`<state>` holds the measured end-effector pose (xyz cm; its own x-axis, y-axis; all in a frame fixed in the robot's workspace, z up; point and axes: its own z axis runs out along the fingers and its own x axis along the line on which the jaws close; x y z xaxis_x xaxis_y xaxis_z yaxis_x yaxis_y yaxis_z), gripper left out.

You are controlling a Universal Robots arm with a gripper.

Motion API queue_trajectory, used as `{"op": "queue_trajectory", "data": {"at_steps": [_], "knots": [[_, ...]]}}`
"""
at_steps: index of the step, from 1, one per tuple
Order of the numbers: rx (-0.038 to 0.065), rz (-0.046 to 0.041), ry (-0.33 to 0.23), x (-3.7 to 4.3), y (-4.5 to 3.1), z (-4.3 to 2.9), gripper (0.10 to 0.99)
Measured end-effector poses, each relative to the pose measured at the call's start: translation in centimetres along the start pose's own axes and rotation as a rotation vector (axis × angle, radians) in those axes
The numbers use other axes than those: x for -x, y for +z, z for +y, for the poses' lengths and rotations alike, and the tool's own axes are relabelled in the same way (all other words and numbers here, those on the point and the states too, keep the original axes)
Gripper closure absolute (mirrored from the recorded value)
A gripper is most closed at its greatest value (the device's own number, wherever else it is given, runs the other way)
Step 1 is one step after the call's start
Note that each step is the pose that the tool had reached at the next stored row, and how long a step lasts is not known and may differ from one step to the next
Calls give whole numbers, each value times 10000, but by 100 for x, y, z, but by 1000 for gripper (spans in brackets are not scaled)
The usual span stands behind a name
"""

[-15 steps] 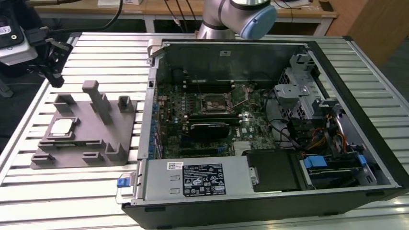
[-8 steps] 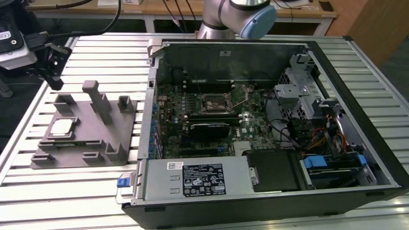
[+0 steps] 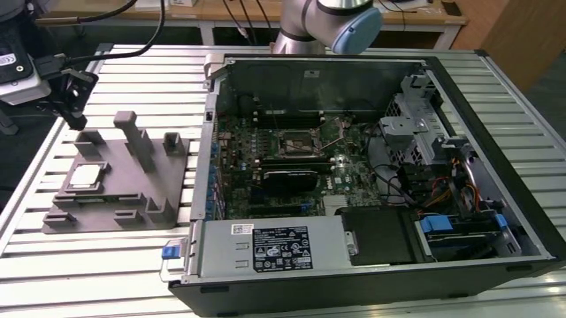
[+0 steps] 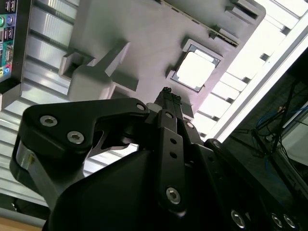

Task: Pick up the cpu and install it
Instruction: 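Reach for the cpu, then pick up the cpu and move it towards the insertion slot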

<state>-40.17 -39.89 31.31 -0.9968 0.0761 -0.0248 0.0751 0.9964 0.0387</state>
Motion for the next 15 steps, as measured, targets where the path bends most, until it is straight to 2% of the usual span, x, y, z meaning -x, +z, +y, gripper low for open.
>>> {"op": "queue_trajectory", "data": {"at_steps": [6, 15], "knots": [[-7, 1, 0, -36, 71, -6, 980], [-7, 0, 0, -58, 93, -8, 980]]}}
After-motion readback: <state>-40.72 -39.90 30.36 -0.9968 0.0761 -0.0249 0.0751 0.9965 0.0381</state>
